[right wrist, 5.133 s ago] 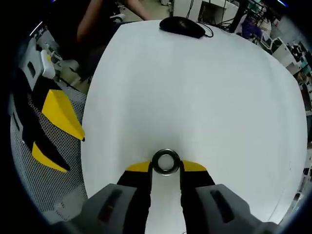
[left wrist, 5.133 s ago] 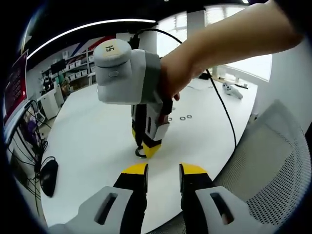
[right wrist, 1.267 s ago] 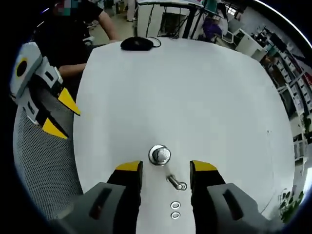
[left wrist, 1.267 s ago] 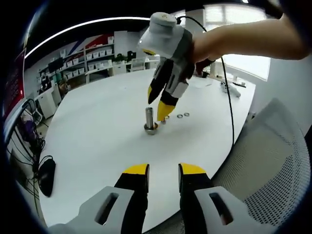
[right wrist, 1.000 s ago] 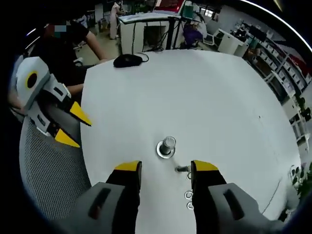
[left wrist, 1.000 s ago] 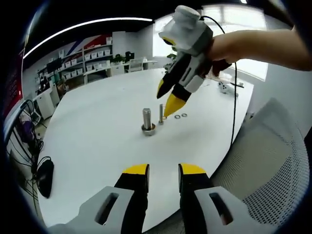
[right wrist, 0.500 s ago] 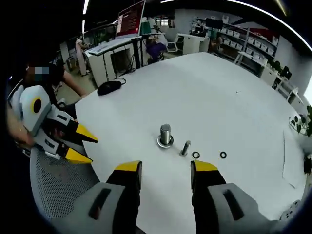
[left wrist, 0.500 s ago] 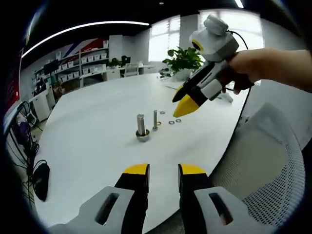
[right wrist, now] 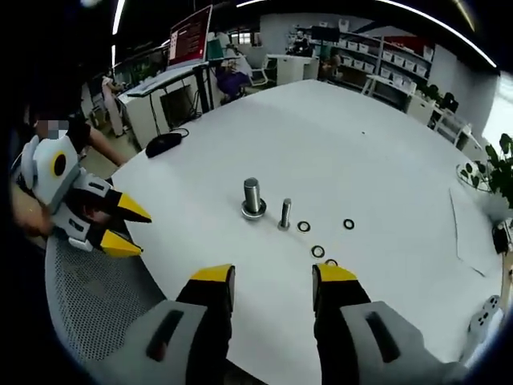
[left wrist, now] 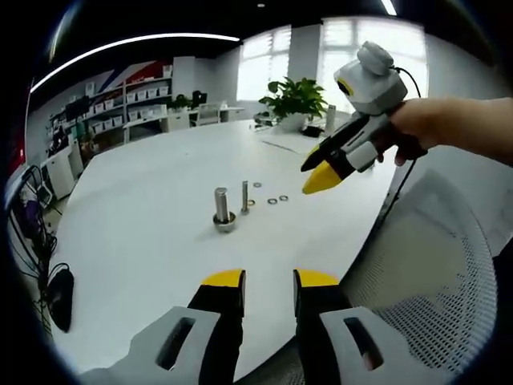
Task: Place the washer onto the threaded stud by aligning its center hole with the stud, sliding it down to the base, and recovering from edge contact or off-axis alignment until the washer reaches the visible bottom stop.
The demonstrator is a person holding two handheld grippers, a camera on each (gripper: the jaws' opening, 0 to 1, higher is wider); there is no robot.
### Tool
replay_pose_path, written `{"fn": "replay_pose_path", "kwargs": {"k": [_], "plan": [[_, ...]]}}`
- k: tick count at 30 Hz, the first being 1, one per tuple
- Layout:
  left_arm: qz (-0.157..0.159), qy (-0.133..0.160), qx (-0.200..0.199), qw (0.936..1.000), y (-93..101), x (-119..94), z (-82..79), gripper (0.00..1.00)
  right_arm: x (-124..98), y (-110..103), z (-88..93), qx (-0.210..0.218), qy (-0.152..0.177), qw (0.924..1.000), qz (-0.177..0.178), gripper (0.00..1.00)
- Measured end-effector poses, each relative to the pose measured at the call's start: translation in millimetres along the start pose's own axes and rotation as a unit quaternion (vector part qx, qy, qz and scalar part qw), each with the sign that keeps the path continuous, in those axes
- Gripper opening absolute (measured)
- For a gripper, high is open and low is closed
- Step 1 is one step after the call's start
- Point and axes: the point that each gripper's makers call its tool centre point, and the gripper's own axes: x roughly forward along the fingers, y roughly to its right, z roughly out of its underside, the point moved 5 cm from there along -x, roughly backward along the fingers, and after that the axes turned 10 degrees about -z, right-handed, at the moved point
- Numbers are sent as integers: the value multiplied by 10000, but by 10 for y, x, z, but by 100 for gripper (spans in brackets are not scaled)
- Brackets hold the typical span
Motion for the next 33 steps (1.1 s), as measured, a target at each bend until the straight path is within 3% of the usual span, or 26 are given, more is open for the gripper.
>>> {"fn": "replay_pose_path", "kwargs": {"k": [8, 19, 26, 33], "plan": [[-346, 88, -97, 9993, -101, -13, -15, 22, 81, 270, 103, -298, -431, 9983, -246, 40], [-755, -85, -333, 9966, -225, -26, 42, 22, 256, 640, 195, -846, -1010, 9887, -717, 35], [-1062, -28, -375, 9936, -311, -53, 27, 22, 416, 735, 261, -1308, -1625, 9698, -1265, 34], [-1231, -134, -379, 9916, -359, -58, 59, 21, 572, 795, 240, -1795, -2019, 9522, -1428, 31]]}}
